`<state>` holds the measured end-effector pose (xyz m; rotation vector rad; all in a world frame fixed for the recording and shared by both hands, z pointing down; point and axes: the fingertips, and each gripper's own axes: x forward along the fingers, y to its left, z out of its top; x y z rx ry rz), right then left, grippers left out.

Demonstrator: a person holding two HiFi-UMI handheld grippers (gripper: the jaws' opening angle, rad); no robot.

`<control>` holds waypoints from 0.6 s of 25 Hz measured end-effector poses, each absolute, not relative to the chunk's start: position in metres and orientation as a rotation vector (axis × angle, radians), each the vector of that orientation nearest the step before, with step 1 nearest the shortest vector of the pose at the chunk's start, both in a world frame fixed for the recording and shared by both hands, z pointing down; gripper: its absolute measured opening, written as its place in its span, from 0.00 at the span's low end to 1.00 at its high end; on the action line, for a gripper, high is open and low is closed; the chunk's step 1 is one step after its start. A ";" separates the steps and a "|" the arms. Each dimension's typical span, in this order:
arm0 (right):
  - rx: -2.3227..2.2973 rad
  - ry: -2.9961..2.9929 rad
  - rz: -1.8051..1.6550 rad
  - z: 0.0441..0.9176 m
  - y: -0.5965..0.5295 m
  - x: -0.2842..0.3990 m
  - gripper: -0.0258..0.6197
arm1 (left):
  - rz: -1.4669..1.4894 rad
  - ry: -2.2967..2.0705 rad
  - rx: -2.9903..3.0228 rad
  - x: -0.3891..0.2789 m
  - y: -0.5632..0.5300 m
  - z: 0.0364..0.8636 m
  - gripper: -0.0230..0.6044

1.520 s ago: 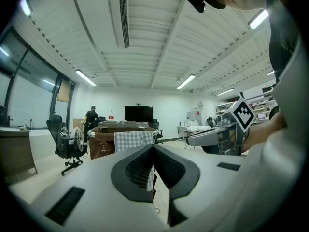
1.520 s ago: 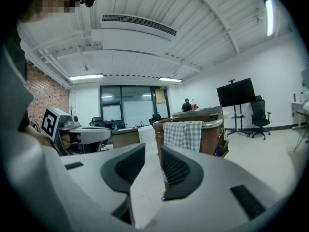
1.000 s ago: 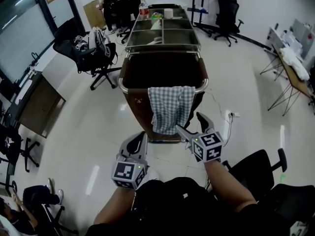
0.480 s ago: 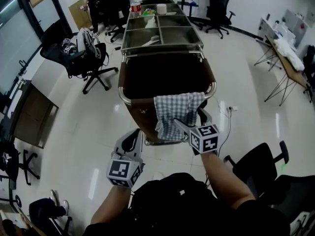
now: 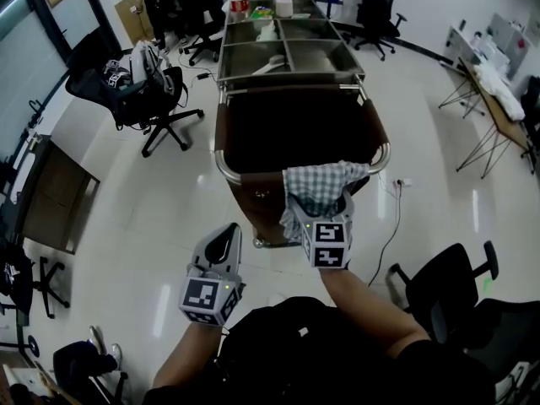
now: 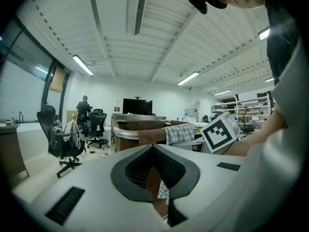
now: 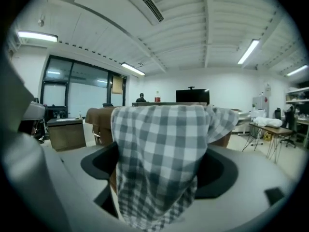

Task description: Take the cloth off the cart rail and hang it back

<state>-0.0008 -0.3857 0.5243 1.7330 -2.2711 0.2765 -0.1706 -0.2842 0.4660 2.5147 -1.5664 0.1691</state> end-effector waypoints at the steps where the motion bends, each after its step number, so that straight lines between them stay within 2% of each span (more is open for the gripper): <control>1: 1.749 -2.265 0.269 0.523 -0.386 0.004 0.74 | 0.168 -1.567 2.515 -0.173 -0.284 0.466 0.04; 5: 1.706 -2.316 0.256 0.517 -0.379 0.011 0.22 | 0.167 -1.573 2.528 -0.178 -0.285 0.467 0.04; 6: 1.675 -2.339 0.265 0.516 -0.375 0.009 0.14 | 0.160 -1.570 2.531 -0.176 -0.285 0.465 0.04; 8: 1.613 -2.391 0.298 0.514 -0.365 0.006 0.11 | 0.145 -1.556 2.540 -0.169 -0.284 0.461 0.04; 15: 1.412 -2.545 0.367 0.503 -0.317 0.008 0.10 | 0.125 -1.545 2.551 -0.144 -0.262 0.454 0.04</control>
